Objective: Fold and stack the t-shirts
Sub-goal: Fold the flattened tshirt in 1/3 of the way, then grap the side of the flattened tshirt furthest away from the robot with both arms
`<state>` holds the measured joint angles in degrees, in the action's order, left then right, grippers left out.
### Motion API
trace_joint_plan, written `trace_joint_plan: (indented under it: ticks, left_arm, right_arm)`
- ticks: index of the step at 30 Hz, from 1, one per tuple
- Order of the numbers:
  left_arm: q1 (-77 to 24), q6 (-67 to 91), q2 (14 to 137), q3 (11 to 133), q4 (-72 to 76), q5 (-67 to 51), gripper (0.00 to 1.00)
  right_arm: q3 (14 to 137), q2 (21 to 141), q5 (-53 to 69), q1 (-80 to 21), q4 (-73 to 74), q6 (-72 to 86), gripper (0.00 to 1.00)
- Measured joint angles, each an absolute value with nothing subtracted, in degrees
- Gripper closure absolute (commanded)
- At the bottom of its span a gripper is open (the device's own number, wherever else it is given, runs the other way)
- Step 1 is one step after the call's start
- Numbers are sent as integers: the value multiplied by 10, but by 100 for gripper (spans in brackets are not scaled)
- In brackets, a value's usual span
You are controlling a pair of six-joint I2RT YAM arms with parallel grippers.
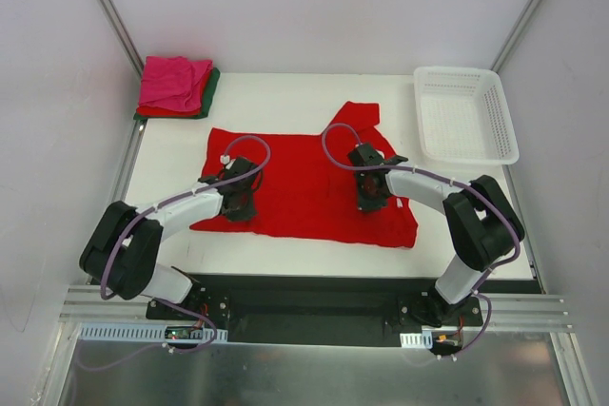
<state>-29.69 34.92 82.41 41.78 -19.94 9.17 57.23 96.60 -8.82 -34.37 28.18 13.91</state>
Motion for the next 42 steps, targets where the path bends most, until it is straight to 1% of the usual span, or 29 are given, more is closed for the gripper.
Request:
trace_joint_plan:
  ticks: [10,11,12,14,15,17,18,19,21,22,25,29,33,37,42]
  left_arm:
    - [-300,375,769,378,-240,79,100]
    - [-300,376,766,376,-241,79,98]
    - [-301,377,763,375,-245,78,83]
    - [-301,378,754,375,-258,78,67]
    - [-301,375,747,375,-264,78,47]
    - [-301,372,727,377,-275,79,32]
    - [-301,368,713,381,-282,79,29]
    - [-301,366,702,387,-287,79,24]
    - [-301,363,675,412,-300,80,22]
    - [-301,361,663,429,-303,81,21]
    - [-301,348,634,489,-306,93,17]
    - [-301,326,628,556,-304,129,16]
    - [-301,302,667,600,-305,175,16]
    - [-294,274,724,613,-289,198,17]
    - [-242,257,752,616,-262,184,19]
  right_arm:
    - [583,974,-88,-343,302,138,99]
    - [584,974,-88,-343,303,138,99]
    - [584,974,-88,-343,306,137,99]
    - [585,974,-88,-343,310,134,99]
    - [585,973,-88,-343,312,131,99]
    - [586,970,-90,-343,321,126,91]
    - [587,966,-94,-344,332,121,87]
    - [590,959,-99,-345,345,117,77]
    - [606,936,-105,-345,375,107,63]
    - [615,922,-108,-345,385,103,52]
    - [670,867,-118,-347,407,86,41]
    - [747,818,-135,-345,395,60,39]
    - [773,827,-138,-328,351,35,38]
    - [794,902,-115,-281,311,21,37]
    - [875,1018,-77,-220,291,7,36]
